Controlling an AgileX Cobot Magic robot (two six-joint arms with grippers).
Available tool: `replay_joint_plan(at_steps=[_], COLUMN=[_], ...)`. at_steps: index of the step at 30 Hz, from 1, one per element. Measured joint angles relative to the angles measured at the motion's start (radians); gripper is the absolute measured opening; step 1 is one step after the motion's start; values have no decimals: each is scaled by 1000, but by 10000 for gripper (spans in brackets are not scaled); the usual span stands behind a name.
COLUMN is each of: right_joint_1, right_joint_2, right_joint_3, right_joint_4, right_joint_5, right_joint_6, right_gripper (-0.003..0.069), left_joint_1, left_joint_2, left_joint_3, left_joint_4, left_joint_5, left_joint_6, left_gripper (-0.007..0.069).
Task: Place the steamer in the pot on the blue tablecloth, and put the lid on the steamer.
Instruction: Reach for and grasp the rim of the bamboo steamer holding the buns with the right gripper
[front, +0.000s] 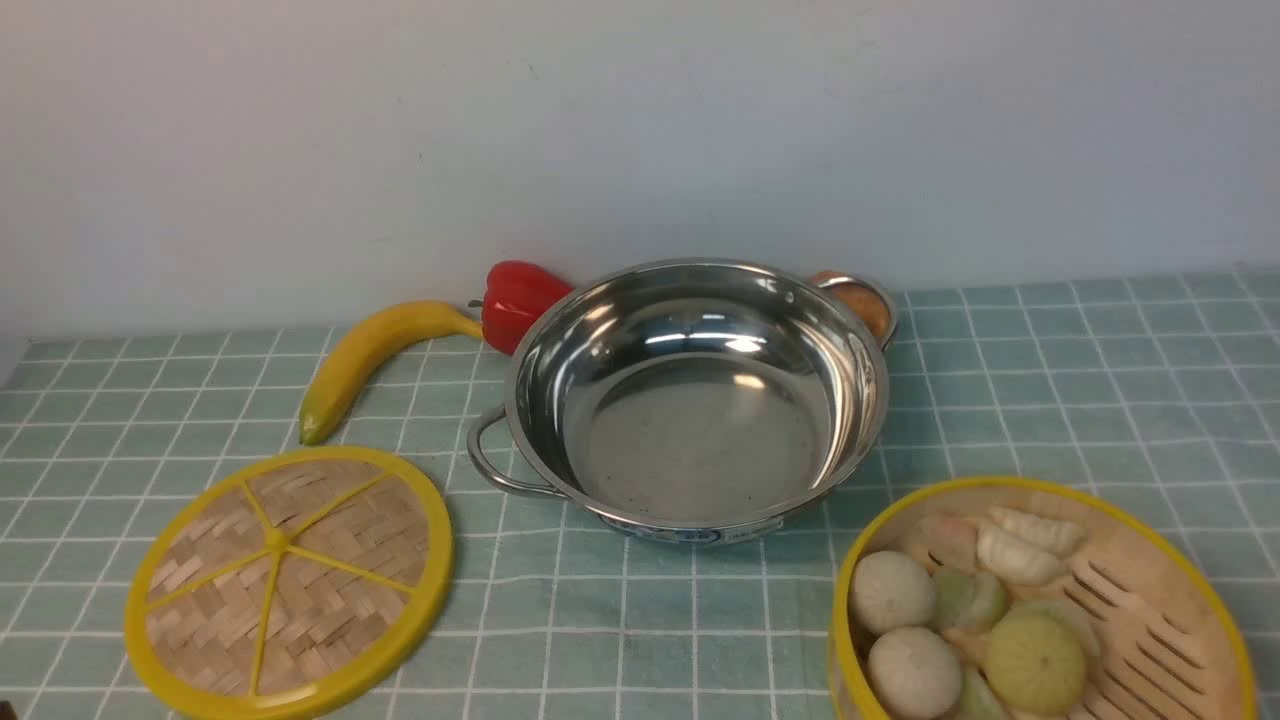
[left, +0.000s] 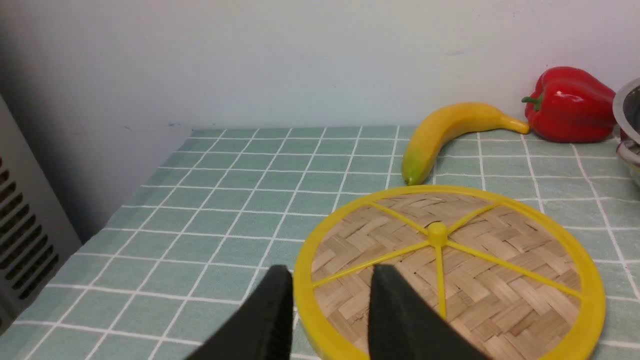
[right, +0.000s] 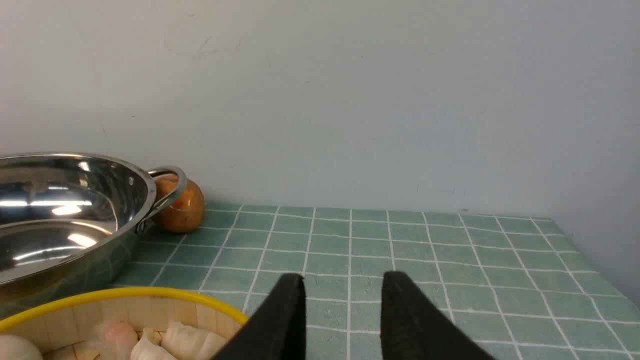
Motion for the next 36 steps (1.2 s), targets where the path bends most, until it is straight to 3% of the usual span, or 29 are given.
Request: replay_joint_plan(at_steps=[23,36], right_joint_1=[0,0], right_joint_2=[0,0], right_joint_3=[0,0], right_joint_4=[0,-1], right_joint_5=[0,0], right_joint_6=[0,0], right_gripper=[240,240], left_joint_1=[0,0], left_joint_2=[0,0], left_joint_3=[0,1], left_joint_4=[1,264], left_joint_5=[0,-22], left_joint_6=[1,88], left_gripper=[232,242])
